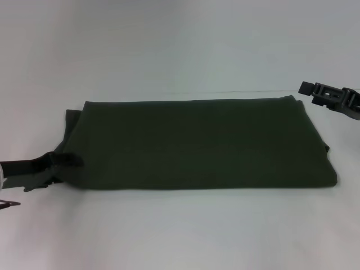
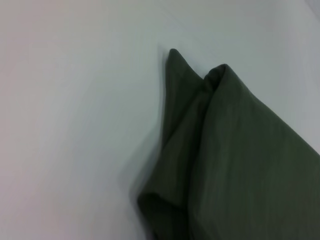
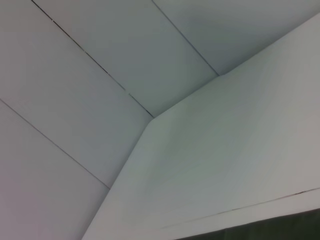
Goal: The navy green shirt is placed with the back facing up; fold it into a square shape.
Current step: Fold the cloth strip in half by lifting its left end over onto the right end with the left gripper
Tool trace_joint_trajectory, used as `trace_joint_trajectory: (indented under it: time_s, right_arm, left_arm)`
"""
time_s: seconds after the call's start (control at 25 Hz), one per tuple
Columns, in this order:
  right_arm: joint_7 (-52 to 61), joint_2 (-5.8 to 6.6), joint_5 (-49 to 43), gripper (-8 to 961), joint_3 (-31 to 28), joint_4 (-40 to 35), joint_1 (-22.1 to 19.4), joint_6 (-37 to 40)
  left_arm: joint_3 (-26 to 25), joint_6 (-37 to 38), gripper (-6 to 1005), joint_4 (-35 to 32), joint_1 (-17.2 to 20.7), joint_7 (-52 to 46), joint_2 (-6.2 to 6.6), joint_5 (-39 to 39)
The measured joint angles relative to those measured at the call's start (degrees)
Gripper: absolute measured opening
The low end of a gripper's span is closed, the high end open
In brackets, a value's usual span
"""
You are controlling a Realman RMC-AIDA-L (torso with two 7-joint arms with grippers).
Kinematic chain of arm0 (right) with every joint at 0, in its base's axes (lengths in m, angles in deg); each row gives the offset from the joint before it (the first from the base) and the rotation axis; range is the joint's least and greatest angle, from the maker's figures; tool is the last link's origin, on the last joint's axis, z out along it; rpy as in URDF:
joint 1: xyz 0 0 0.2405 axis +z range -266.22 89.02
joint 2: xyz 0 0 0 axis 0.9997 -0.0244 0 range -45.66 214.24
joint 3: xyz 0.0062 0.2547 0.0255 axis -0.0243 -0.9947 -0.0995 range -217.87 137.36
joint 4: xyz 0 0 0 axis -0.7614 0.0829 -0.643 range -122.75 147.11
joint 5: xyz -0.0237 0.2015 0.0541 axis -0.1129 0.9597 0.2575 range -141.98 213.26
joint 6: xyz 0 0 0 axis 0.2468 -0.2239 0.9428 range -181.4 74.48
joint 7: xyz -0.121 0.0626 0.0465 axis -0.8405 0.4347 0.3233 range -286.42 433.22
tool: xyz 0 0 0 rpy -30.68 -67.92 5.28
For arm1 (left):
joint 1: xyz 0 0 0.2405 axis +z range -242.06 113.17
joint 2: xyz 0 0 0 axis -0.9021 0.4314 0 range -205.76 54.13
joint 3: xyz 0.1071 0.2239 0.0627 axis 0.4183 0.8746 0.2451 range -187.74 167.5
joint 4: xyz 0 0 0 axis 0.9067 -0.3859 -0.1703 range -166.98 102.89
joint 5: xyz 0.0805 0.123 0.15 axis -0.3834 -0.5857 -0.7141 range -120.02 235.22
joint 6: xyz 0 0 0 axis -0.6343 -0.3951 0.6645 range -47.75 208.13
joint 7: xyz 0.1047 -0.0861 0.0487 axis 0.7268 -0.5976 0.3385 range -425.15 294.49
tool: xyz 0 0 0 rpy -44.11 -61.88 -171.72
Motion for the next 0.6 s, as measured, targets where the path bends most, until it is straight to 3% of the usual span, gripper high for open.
trace_joint_trajectory:
  time_s: [0.44,0.6]
  right_arm:
    - [0.0,0.00,0.0,821,0.0,0.0,0.0,0.0]
    - [0.0,0.00,0.0,821,0.0,0.0,0.0,0.0]
  left_arm:
    - [2.1,-1.8,601,-0.1,0.1,2.8,-0.04,0.0]
    - [2.1,-2.0,439,-0.2,0.2,3.7,-0.08,0.0]
